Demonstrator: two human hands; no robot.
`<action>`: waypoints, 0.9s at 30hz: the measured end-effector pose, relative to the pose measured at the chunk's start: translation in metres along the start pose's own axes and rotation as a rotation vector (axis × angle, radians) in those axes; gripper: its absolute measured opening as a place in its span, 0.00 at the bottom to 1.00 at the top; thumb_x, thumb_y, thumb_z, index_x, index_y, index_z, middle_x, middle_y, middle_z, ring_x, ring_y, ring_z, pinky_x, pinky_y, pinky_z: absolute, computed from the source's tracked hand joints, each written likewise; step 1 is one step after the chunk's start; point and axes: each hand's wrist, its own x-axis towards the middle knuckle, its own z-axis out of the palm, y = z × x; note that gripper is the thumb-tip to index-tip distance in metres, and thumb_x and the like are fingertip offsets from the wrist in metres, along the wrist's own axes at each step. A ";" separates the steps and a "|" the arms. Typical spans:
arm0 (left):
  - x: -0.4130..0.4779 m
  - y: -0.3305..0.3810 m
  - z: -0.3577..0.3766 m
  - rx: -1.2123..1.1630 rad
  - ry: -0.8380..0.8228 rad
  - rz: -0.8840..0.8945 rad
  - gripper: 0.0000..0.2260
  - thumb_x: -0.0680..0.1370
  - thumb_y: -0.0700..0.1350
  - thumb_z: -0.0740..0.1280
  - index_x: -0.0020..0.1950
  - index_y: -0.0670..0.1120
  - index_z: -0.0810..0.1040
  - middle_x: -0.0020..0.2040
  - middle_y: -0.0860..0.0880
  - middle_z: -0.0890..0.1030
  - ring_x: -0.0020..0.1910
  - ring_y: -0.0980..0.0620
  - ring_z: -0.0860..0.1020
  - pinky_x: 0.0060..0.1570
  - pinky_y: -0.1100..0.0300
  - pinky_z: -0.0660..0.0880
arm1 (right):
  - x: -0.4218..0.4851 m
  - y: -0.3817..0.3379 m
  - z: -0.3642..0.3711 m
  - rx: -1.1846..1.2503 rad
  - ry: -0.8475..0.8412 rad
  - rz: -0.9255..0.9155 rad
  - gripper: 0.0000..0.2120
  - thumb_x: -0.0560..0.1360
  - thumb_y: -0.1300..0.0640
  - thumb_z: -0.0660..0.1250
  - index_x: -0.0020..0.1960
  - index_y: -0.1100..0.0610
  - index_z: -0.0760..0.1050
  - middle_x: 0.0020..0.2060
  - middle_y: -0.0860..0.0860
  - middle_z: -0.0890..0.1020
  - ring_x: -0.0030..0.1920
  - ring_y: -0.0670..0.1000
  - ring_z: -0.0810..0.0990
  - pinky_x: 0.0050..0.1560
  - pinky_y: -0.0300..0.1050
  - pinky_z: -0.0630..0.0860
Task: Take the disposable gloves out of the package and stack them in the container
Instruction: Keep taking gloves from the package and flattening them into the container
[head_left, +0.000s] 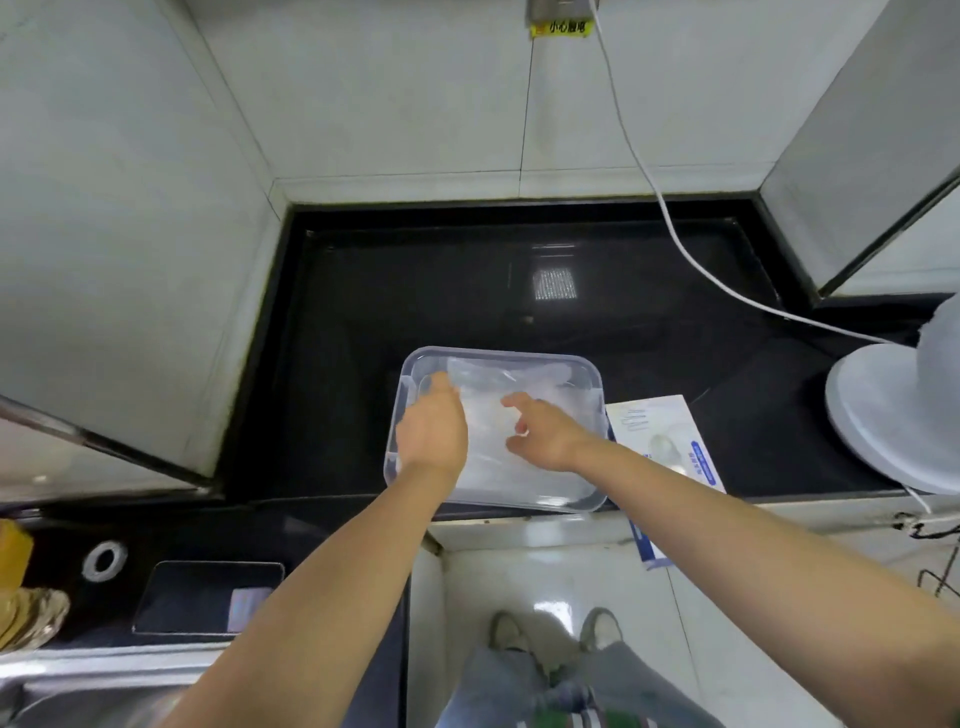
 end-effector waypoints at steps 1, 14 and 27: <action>0.002 -0.001 0.002 0.018 -0.023 0.008 0.13 0.83 0.43 0.54 0.65 0.40 0.69 0.53 0.39 0.79 0.51 0.38 0.79 0.48 0.47 0.74 | 0.003 0.004 0.004 -0.043 -0.086 0.074 0.29 0.80 0.58 0.64 0.78 0.53 0.58 0.66 0.57 0.72 0.63 0.57 0.75 0.63 0.47 0.72; 0.017 -0.003 0.037 0.090 -0.394 0.145 0.19 0.79 0.41 0.64 0.70 0.49 0.67 0.66 0.41 0.68 0.56 0.42 0.76 0.52 0.55 0.76 | 0.027 0.017 0.031 -0.056 -0.273 0.181 0.37 0.78 0.59 0.65 0.80 0.48 0.48 0.72 0.57 0.63 0.68 0.59 0.70 0.63 0.48 0.73; 0.022 -0.014 0.031 0.259 -0.626 0.000 0.33 0.78 0.49 0.68 0.78 0.53 0.54 0.75 0.41 0.58 0.63 0.40 0.73 0.55 0.54 0.76 | 0.026 0.024 0.013 0.046 -0.202 0.248 0.31 0.79 0.53 0.65 0.78 0.53 0.56 0.70 0.56 0.68 0.62 0.59 0.75 0.42 0.43 0.80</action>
